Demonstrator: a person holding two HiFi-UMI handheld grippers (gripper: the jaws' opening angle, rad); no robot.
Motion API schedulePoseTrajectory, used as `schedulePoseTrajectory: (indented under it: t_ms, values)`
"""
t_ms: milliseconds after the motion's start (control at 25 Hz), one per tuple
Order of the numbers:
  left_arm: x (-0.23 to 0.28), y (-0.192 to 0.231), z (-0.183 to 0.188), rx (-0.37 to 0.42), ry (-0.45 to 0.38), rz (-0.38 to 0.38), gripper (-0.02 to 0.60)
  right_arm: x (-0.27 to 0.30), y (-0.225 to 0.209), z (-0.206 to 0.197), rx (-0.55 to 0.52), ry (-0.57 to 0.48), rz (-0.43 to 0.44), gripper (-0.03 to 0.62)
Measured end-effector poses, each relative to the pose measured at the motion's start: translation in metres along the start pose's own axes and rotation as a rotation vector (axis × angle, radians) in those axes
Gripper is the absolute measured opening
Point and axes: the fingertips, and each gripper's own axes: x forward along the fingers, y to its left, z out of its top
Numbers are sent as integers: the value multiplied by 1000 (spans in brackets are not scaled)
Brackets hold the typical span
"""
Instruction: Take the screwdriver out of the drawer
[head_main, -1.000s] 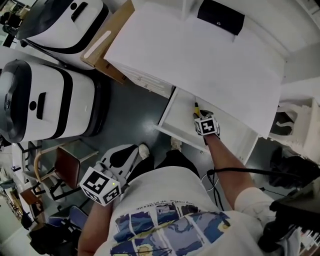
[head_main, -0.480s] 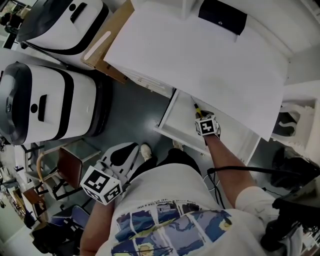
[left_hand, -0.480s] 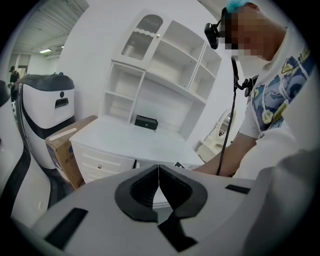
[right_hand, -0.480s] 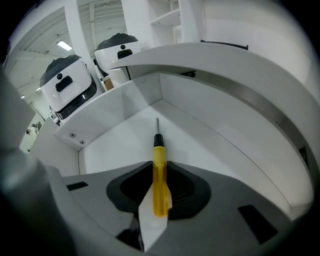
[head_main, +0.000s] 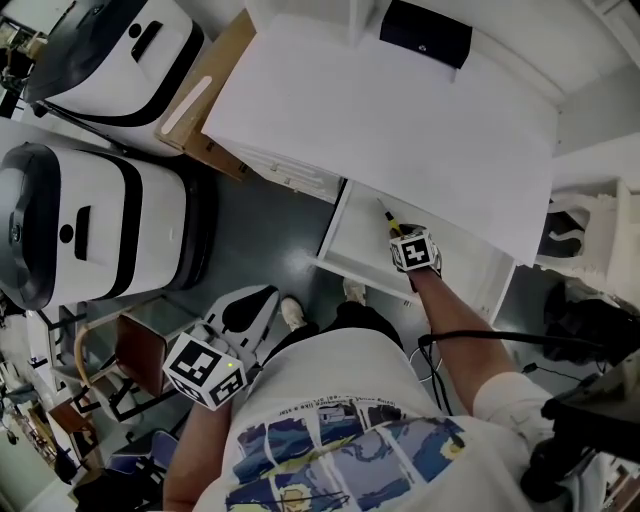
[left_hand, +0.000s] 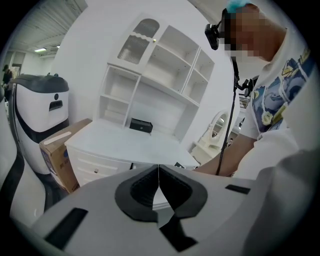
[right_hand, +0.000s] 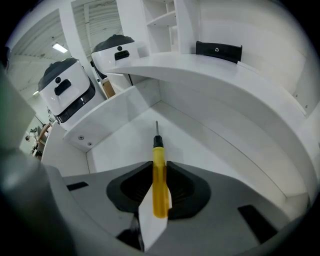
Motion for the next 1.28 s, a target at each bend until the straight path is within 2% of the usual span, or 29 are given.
schedulePoseTrajectory:
  t_ms: [400,760,1120,1280]
  values:
    - [-29,5,-9,22,-37,-63,14,-36,17,-12,32,-5,-44,101]
    - [-57,12,-20,34,-70,-126,14,-77,31,0,26,-47,-91,101]
    - [-84,16,-35,45,-84,-155,14,-116,68,-1,36,-80,-72,101]
    - [-96,16,-41,65,-82,-165,14,-126,92,-3,32,-109,-27,101]
